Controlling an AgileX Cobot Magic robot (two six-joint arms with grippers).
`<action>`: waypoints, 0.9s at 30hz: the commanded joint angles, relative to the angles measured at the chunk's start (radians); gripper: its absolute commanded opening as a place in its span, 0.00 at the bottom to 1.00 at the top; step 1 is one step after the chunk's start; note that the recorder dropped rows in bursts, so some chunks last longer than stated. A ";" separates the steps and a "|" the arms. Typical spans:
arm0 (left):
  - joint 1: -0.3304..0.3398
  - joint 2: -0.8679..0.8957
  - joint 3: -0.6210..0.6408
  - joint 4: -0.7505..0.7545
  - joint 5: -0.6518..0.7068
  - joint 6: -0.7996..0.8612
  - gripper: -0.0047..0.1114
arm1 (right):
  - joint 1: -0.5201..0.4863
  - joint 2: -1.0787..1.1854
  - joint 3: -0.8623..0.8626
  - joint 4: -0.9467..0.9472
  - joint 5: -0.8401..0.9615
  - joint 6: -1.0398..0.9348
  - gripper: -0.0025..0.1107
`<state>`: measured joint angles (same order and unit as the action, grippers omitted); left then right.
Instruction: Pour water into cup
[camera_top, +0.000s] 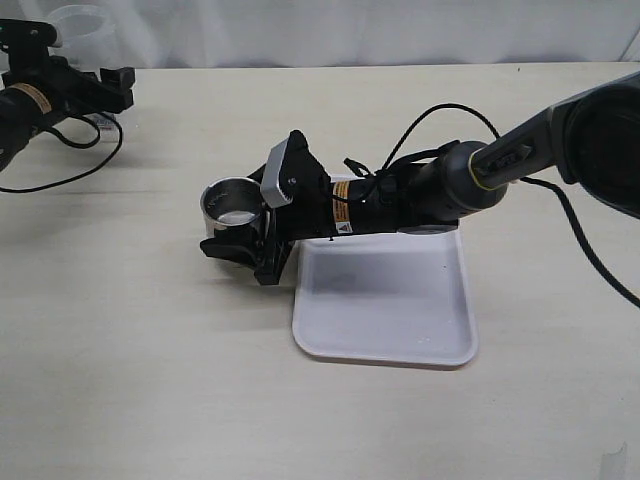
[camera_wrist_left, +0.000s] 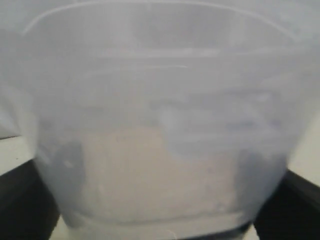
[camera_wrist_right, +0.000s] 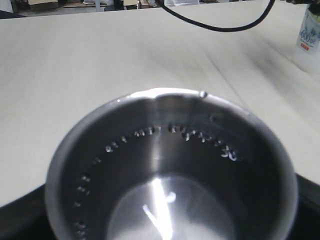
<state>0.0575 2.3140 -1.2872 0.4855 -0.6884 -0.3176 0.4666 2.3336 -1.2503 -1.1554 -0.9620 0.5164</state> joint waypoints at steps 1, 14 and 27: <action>0.001 -0.004 -0.006 0.003 0.005 0.003 0.82 | -0.001 -0.009 -0.006 0.018 -0.028 -0.001 0.06; 0.001 -0.013 -0.004 0.108 0.024 -0.030 0.82 | -0.001 -0.009 -0.006 0.018 -0.028 -0.001 0.06; 0.007 -0.051 0.007 0.163 0.156 -0.109 0.82 | -0.001 -0.009 -0.006 0.018 -0.028 -0.001 0.06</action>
<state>0.0599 2.2724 -1.2837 0.6176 -0.5399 -0.3969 0.4666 2.3336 -1.2503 -1.1554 -0.9602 0.5164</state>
